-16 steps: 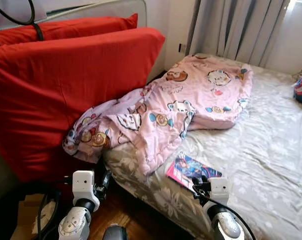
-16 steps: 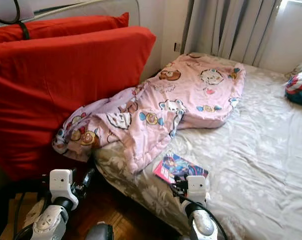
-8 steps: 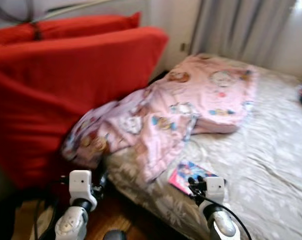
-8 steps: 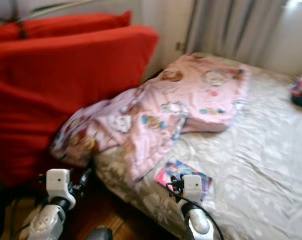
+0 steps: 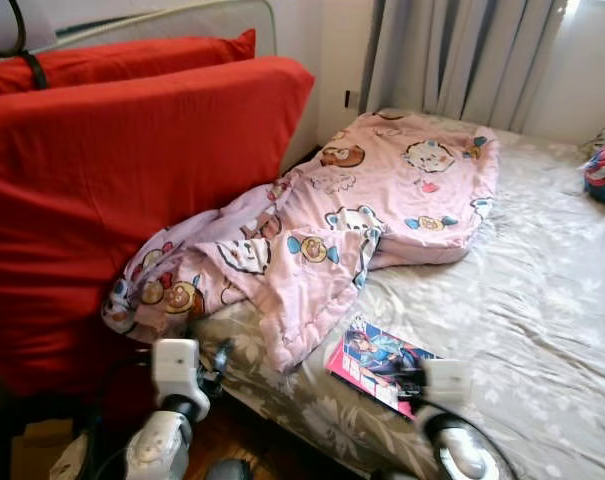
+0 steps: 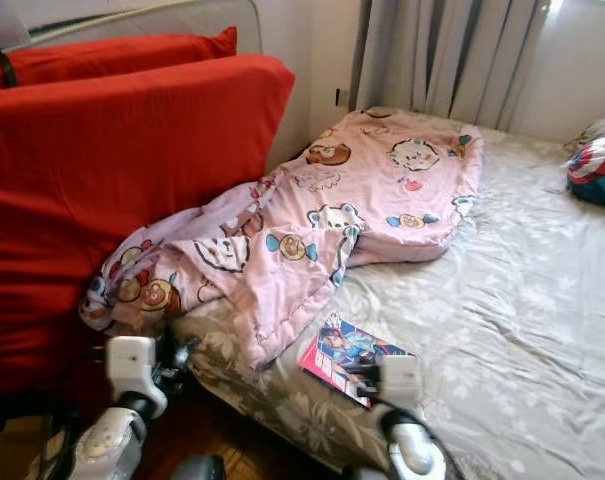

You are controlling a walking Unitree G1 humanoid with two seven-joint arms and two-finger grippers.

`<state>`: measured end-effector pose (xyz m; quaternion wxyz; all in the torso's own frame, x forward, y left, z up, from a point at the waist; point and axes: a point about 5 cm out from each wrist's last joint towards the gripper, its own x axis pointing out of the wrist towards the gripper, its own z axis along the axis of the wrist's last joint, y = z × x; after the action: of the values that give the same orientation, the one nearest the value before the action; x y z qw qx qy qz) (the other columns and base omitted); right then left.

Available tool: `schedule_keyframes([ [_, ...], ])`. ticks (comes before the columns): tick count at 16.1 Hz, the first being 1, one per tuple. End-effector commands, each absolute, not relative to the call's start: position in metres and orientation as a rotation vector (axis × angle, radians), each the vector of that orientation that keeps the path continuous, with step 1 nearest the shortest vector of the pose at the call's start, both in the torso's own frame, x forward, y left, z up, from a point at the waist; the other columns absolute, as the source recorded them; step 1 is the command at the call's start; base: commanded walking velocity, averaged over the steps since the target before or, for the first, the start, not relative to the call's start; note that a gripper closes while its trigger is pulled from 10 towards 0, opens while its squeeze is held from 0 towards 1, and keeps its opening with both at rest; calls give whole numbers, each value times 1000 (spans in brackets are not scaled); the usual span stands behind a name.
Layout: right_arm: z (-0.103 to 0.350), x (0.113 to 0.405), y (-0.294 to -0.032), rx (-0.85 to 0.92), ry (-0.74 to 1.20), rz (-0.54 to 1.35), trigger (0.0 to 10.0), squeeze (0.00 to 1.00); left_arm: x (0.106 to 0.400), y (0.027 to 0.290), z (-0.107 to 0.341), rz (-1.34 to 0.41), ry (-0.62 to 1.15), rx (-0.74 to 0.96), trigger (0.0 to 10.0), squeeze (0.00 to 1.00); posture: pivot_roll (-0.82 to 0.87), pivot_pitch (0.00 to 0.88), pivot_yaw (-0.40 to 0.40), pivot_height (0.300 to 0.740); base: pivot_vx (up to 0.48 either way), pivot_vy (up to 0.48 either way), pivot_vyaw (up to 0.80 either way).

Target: Clean up the room

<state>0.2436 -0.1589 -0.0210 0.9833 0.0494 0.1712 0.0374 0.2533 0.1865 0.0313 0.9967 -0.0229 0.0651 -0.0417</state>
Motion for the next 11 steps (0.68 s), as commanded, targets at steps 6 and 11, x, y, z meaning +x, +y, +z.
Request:
schedule_keyframes([
  [6,-21,248,-151,114,354,79,10000,0,253,193,32,-66,141,-36,10000,0,31,22,-30,611,170,0,0],
  [11,-28,261,-168,151,520,-67,10000,0,263,197,40,-43,122,-57,10000,0,66,75,-23,611,0,0,0],
])
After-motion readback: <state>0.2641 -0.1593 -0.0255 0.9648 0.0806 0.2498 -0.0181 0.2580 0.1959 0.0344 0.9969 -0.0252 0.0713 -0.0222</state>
